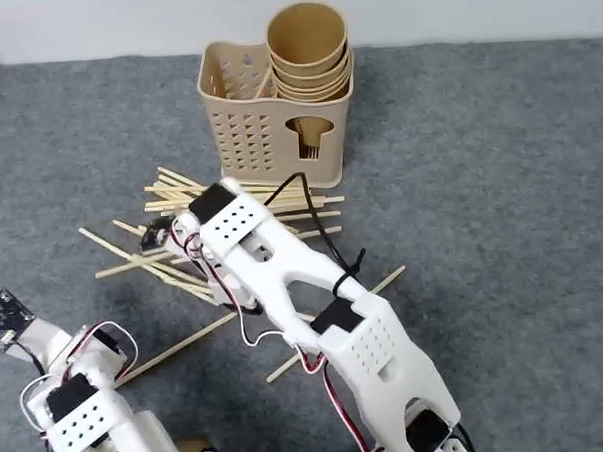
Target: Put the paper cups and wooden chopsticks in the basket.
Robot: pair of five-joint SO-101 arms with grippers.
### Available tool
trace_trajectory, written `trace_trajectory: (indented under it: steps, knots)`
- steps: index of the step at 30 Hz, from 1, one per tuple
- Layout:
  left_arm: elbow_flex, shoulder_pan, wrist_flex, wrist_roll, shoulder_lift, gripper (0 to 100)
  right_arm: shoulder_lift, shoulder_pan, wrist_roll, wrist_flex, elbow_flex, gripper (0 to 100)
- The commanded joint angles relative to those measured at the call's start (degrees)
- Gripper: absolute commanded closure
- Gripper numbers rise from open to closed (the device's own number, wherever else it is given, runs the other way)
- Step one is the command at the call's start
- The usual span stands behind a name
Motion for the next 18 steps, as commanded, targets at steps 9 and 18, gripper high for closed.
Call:
trace_trajectory:
  steps: [9,18]
  knots:
    - [-0.31,-0.18,-0.79,-0.62,-0.09,91,-12.44,-0.04,-0.35,2.59,-1.76,99.1]
    - [-0.31,-0.09,-0.79,-0.62,-0.09,91,-21.49,0.04,-0.44,2.59,-1.76,99.1]
